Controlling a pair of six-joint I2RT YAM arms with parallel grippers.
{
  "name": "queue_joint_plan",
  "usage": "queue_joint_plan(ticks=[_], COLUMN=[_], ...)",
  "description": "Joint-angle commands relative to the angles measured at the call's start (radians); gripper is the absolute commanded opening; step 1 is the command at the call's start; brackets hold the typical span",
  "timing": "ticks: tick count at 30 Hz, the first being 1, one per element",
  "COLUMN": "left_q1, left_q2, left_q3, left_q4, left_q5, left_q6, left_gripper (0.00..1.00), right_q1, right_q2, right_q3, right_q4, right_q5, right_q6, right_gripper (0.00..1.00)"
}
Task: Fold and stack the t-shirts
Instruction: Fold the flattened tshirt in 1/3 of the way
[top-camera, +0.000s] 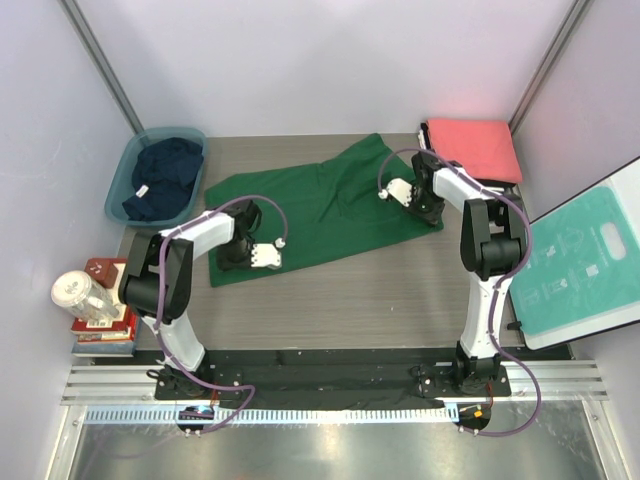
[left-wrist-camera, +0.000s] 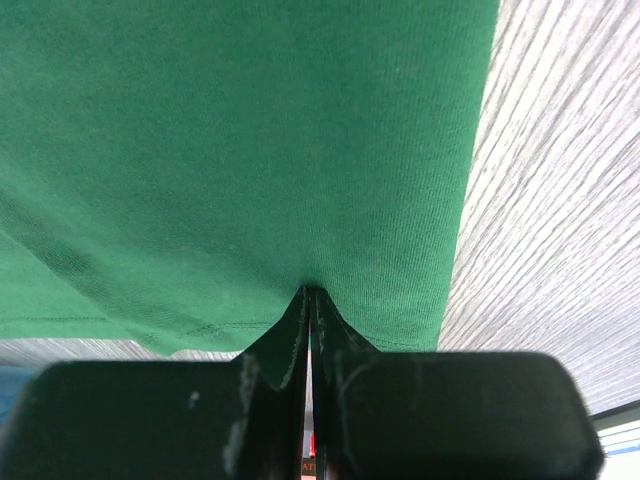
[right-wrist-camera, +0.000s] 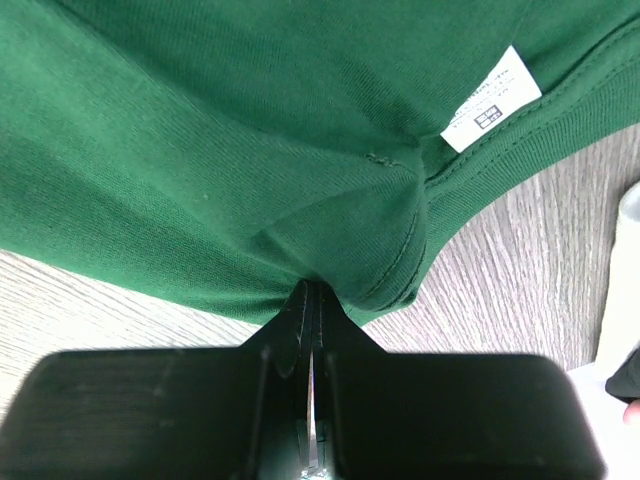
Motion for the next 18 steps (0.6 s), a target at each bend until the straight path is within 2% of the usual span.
queue_joint_plan(ticks=[1, 18], left_q1=[0.002, -0.058], left_q2=[0.026, -0.242], left_q3=[-0.069, -0.382], left_q4=[0.047, 0.085], left_q5=[0.03, 0.077], left_q6=[0.003, -0.02], left_gripper=[0.0, 0.0], right_q1=[-0.013, -0.016], right_q2=[0.012, -0.281], right_q3=[-0.082, -0.494], right_q4=[0.035, 0.038], right_q5=[-0.004, -0.041], right_q6=[0.003, 0.076], right_gripper=[0.01, 0.01])
